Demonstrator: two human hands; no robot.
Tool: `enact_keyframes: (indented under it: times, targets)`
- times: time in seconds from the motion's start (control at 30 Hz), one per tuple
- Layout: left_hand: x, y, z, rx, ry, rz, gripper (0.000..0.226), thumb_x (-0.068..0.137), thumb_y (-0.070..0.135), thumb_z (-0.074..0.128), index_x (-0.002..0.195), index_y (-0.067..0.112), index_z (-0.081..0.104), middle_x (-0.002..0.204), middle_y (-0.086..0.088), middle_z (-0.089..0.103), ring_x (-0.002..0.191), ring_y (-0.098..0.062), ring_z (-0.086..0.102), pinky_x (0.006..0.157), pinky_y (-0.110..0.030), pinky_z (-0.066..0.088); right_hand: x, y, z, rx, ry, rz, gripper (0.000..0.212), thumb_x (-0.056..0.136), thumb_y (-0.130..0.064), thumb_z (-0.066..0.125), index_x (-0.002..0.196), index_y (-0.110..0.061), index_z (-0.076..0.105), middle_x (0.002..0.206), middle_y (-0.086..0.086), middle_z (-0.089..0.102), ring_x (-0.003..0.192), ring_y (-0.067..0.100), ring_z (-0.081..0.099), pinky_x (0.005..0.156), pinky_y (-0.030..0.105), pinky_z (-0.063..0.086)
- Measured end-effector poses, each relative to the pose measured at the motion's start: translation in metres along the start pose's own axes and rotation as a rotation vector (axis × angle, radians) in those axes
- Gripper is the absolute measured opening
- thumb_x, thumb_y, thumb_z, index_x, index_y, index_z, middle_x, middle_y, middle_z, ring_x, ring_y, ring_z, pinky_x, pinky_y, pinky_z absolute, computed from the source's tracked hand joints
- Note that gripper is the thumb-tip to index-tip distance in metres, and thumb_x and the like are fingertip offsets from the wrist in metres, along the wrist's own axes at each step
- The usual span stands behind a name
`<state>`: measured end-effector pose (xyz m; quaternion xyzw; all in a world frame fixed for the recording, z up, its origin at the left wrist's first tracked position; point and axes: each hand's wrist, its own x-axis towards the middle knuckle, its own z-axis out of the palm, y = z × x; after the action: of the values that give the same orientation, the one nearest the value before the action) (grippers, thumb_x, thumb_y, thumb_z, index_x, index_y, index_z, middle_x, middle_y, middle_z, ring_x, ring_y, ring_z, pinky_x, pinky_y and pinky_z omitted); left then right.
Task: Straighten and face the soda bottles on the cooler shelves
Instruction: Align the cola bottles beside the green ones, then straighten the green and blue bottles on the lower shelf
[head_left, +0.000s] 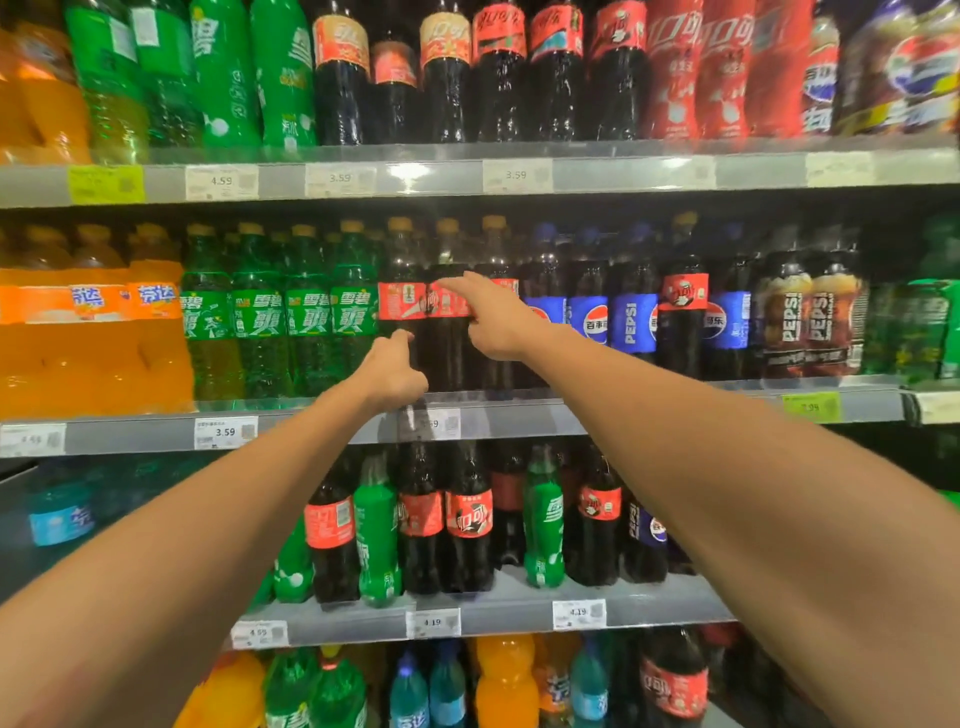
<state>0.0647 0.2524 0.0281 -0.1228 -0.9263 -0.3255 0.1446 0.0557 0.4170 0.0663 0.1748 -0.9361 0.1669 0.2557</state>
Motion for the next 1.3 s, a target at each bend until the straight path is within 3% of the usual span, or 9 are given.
enact_keyframes:
  times: [0.23,0.3,0.47,0.6,0.73,0.9,1.0,1.13,1.3]
  targets:
    - [-0.038,0.039,0.029,0.121,0.035,0.075,0.043,0.08,0.0,0.056,0.122,0.004,0.061,0.123,-0.018,0.063,0.116,-0.034,0.058,0.088,-0.034,0.046,-0.078,0.012,0.016,0.154,0.025,0.026,0.045,0.08,0.001,0.05,0.12,-0.016,0.064,0.124,0.013,0.064,0.115,0.032,0.06,0.095,0.045,0.05]
    - [-0.055,0.041,0.046,0.097,0.07,0.075,0.027,0.078,0.003,0.053,0.099,0.004,0.071,0.105,-0.019,0.07,0.104,-0.037,0.063,0.08,-0.036,0.051,-0.108,0.017,0.034,0.2,0.012,0.041,0.037,0.08,-0.002,0.05,0.113,-0.017,0.06,0.112,0.013,0.067,0.104,0.033,0.062,0.088,0.046,0.053]
    - [-0.076,0.021,0.102,0.044,-0.013,0.068,0.02,0.074,0.009,0.054,0.087,0.016,0.068,0.096,-0.01,0.069,0.096,-0.031,0.064,0.084,-0.039,0.054,-0.167,0.047,0.073,0.183,-0.025,0.2,0.031,0.083,-0.002,0.051,0.108,-0.012,0.066,0.111,0.011,0.069,0.107,0.03,0.062,0.091,0.042,0.052]
    - [-0.071,-0.003,0.145,0.07,-0.138,0.003,0.028,0.076,0.015,0.056,0.102,0.017,0.067,0.11,-0.012,0.068,0.105,-0.032,0.063,0.093,-0.041,0.052,-0.187,0.092,0.103,0.157,-0.059,0.414,0.026,0.09,-0.007,0.053,0.113,-0.011,0.065,0.121,0.01,0.066,0.112,0.029,0.06,0.094,0.037,0.05]
    - [-0.055,-0.034,0.182,0.01,0.006,-0.126,0.052,0.083,0.015,0.057,0.131,0.002,0.046,0.133,-0.025,0.049,0.12,-0.041,0.051,0.097,-0.042,0.043,-0.193,0.13,0.143,0.211,-0.031,0.579,0.04,0.089,-0.02,0.063,0.127,-0.011,0.058,0.123,0.011,0.067,0.115,0.031,0.062,0.097,0.039,0.05]
    - [-0.041,-0.068,0.205,-0.082,0.228,-0.18,0.06,0.079,0.009,0.065,0.131,-0.003,0.039,0.13,-0.026,0.047,0.118,-0.043,0.049,0.092,-0.045,0.042,-0.172,0.141,0.185,0.235,0.166,0.603,0.046,0.083,-0.029,0.07,0.122,-0.012,0.051,0.114,0.01,0.067,0.105,0.032,0.065,0.087,0.045,0.054]
    - [-0.04,-0.071,0.215,-0.07,0.278,-0.14,0.039,0.084,0.011,0.061,0.121,0.0,0.05,0.12,-0.022,0.056,0.109,-0.04,0.056,0.081,-0.042,0.043,-0.155,0.133,0.199,0.045,0.202,0.61,0.052,0.084,-0.044,0.07,0.117,-0.012,0.047,0.119,0.013,0.062,0.11,0.037,0.061,0.084,0.046,0.05]
    - [-0.041,-0.072,0.221,-0.101,0.267,-0.111,0.046,0.084,0.01,0.061,0.128,0.001,0.048,0.116,-0.02,0.059,0.106,-0.038,0.06,0.085,-0.046,0.051,-0.142,0.127,0.206,-0.05,0.149,0.652,0.07,0.08,-0.06,0.071,0.125,-0.014,0.044,0.119,0.012,0.062,0.111,0.036,0.062,0.083,0.045,0.05]
    - [-0.046,-0.076,0.211,-0.094,0.123,-0.125,0.066,0.085,0.013,0.063,0.144,0.009,0.033,0.133,-0.016,0.045,0.121,-0.035,0.05,0.093,-0.043,0.047,-0.141,0.119,0.204,0.049,0.182,0.689,0.073,0.08,-0.043,0.079,0.131,-0.012,0.037,0.114,0.014,0.068,0.105,0.038,0.066,0.081,0.046,0.054]
